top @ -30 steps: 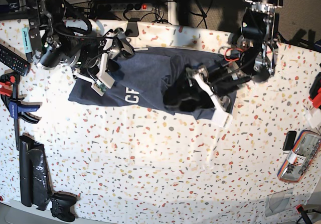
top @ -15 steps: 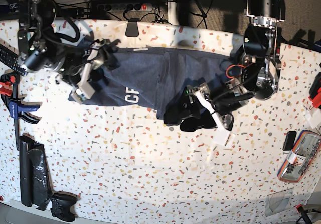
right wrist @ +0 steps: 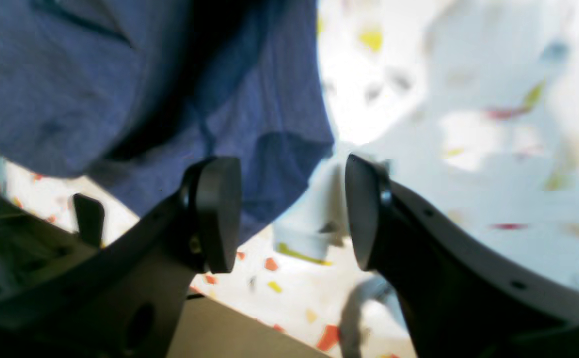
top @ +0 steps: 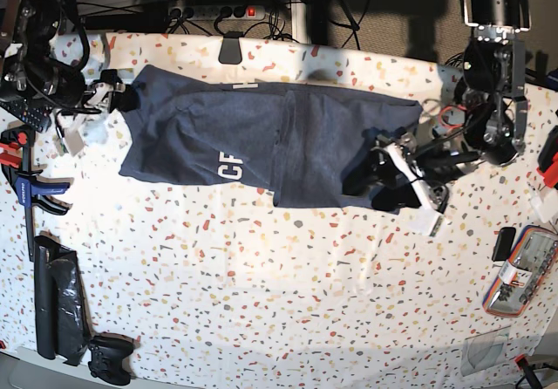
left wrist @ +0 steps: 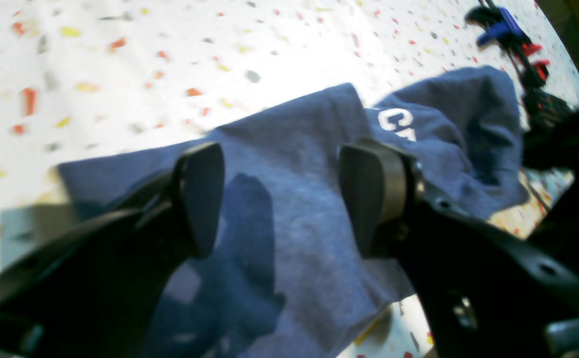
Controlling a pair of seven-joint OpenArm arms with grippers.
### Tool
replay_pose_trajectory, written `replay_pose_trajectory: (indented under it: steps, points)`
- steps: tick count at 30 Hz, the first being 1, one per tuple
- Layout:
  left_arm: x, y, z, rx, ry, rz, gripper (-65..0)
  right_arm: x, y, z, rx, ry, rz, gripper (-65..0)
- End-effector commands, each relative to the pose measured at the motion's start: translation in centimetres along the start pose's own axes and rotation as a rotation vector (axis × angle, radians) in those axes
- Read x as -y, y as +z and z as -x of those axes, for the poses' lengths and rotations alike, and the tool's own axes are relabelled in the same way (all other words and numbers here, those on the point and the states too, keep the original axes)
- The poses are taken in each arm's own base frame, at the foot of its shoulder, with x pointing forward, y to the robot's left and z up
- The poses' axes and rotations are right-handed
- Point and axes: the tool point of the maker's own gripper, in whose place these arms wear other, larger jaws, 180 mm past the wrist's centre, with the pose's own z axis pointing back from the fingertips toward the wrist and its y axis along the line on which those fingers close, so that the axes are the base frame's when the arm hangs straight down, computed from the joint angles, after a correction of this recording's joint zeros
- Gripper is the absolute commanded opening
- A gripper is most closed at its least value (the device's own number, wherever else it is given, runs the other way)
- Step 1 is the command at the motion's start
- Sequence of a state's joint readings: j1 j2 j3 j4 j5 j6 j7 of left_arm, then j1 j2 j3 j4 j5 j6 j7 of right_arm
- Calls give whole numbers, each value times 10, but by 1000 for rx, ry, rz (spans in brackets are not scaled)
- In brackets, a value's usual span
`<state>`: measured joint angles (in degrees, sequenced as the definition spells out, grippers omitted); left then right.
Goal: Fold the T-shirt properly
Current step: 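Fold the strip end toward the right gripper with the left gripper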
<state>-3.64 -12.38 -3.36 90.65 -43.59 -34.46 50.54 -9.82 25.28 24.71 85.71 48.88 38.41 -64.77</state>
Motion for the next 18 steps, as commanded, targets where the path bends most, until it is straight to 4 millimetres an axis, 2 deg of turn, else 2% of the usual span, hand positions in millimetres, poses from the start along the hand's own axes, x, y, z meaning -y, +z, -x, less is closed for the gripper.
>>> replay_pose_trajectory:
  steps: [1,4,7,11,15,18]
  points:
    - [1,4,-21,65,-16,7,-261,1,4,-14,42,20,-10,-316]
    - [-3,8,-17,65,-4,-6,-261,10,-2,-13,43,-17,-14,-316]
    - [-3,9,-10,54,8,-8,-261,15,-7,-21,69,-45,-20,-316]
    - [-2,10,1,38,24,-9,-261,13,-16,-26,54,-57,-43,-316]
    - [-3,11,8,21,28,-17,-261,-9,-25,-22,29,-64,-136,-322]
    - [-5,11,10,13,20,-25,-261,-23,-30,-23,31,-63,-192,-372]
